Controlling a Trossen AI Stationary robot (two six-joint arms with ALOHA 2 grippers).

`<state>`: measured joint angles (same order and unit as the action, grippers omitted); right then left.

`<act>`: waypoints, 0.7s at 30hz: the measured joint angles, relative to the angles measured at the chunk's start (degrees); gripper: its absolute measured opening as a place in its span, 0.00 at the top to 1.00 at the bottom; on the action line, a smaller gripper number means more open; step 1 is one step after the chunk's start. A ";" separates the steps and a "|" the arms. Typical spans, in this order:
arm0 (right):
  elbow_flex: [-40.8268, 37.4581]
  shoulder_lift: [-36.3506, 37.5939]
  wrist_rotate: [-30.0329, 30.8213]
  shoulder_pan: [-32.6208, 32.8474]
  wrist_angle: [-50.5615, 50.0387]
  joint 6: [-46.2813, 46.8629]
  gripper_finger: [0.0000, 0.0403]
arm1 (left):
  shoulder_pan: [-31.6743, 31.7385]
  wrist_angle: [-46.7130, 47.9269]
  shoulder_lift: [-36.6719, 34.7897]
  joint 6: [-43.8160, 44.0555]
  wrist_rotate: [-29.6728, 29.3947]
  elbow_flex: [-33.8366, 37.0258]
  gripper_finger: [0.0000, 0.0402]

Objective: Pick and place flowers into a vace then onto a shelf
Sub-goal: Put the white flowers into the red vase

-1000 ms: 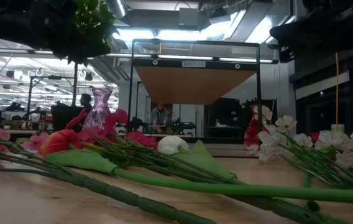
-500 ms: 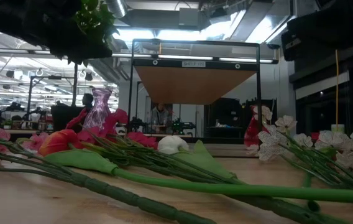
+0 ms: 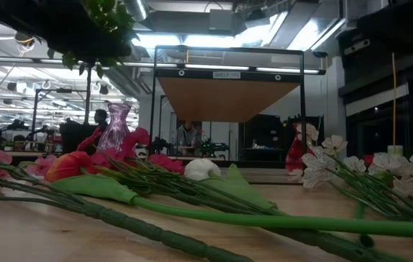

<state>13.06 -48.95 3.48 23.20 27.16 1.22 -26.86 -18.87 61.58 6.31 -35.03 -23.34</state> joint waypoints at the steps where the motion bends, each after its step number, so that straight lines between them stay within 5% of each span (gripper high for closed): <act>1: 0.00 -0.46 0.96 0.39 0.02 -0.05 0.98 | -0.32 0.01 0.44 0.23 -0.01 -0.31 0.99; 6: 0.00 -3.03 4.13 2.02 0.54 0.93 0.98 | -1.44 0.10 1.36 3.61 -0.09 -0.91 0.99; 11: 1.08 -6.26 14.21 3.84 0.24 1.52 0.99 | -2.58 0.77 1.36 4.99 -0.15 -0.91 0.99; 21: 9.43 -12.91 14.48 6.62 -6.91 1.72 0.99 | -3.05 0.93 1.33 5.15 -0.15 -0.89 0.99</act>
<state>22.49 -61.86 17.96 29.83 20.25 2.94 -29.91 -17.94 62.92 11.46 -35.18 -24.23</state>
